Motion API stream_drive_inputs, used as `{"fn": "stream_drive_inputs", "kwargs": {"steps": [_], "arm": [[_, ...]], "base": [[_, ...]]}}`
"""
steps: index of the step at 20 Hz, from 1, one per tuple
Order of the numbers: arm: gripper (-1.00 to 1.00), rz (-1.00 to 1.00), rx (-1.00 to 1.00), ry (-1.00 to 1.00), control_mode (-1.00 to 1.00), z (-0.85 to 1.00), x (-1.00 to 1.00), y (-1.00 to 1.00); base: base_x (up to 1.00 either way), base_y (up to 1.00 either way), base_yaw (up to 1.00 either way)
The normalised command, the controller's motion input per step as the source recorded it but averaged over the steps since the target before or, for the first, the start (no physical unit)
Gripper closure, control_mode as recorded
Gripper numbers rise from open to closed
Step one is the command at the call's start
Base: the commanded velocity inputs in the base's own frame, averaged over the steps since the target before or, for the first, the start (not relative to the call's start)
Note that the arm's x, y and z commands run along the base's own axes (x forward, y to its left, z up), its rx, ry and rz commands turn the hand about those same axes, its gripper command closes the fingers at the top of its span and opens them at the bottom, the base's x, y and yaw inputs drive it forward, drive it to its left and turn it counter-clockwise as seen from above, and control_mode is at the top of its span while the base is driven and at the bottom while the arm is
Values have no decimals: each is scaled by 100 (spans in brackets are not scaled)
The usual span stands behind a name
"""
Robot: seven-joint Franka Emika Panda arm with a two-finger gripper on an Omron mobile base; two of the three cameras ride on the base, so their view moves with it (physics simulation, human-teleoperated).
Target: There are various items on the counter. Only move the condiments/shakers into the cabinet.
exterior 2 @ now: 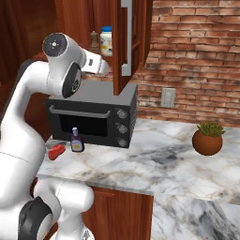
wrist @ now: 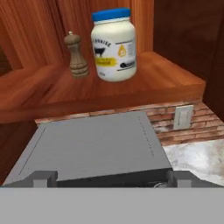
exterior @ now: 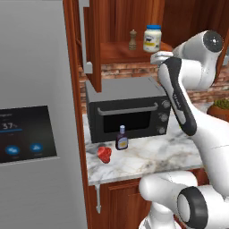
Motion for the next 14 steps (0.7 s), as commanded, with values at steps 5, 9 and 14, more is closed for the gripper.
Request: {"fn": "stream_drive_inputs", "kwargs": {"steps": [5, 9, 14], "arm": [[-100, 10, -5, 5, -100, -97, -100, 51], [-100, 14, -4, 16, -100, -95, -100, 54], [-100, 13, -1, 31, -100, -93, -75, 40]], "base": [[0, 0, 0], [0, 0, 0], [0, 0, 0]]}}
